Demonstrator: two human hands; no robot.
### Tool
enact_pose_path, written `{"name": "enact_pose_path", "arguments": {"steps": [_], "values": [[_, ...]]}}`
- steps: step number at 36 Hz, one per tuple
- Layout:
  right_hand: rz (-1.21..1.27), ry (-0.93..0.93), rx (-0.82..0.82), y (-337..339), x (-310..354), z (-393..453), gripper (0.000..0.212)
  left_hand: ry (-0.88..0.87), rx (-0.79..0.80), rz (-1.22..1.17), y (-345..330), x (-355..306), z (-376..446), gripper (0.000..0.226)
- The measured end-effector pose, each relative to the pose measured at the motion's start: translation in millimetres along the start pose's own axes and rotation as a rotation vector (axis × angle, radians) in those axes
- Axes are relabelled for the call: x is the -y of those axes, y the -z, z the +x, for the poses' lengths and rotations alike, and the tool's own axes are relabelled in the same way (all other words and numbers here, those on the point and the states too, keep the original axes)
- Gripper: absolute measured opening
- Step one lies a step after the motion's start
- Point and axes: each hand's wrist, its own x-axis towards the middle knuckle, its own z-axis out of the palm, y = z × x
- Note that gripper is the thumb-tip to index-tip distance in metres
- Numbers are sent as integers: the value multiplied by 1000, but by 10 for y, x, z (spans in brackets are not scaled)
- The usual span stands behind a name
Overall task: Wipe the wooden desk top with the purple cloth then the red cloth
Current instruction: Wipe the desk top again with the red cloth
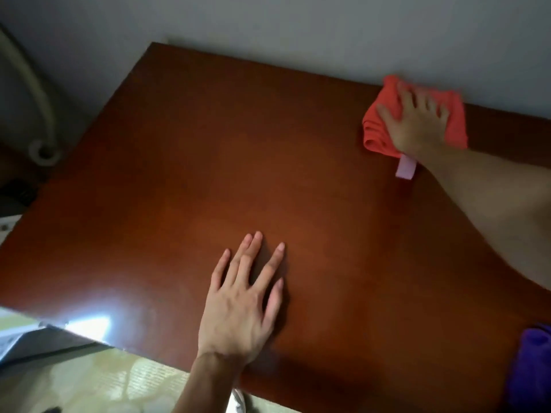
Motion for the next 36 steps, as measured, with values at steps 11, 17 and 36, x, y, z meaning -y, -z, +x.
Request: {"name": "enact_pose_path", "arguments": {"steps": [11,17,36], "values": [[-12,75,84,165,-189,-485,77,-12,-20,21,33,-57,11,54],[-13,108,20,267,-291,-1839,88,-6,-22,15,80,-77,-24,55],[39,132,-9,330,-624,-3155,73,72,-145,-88,-148,-1624,104,40]]}}
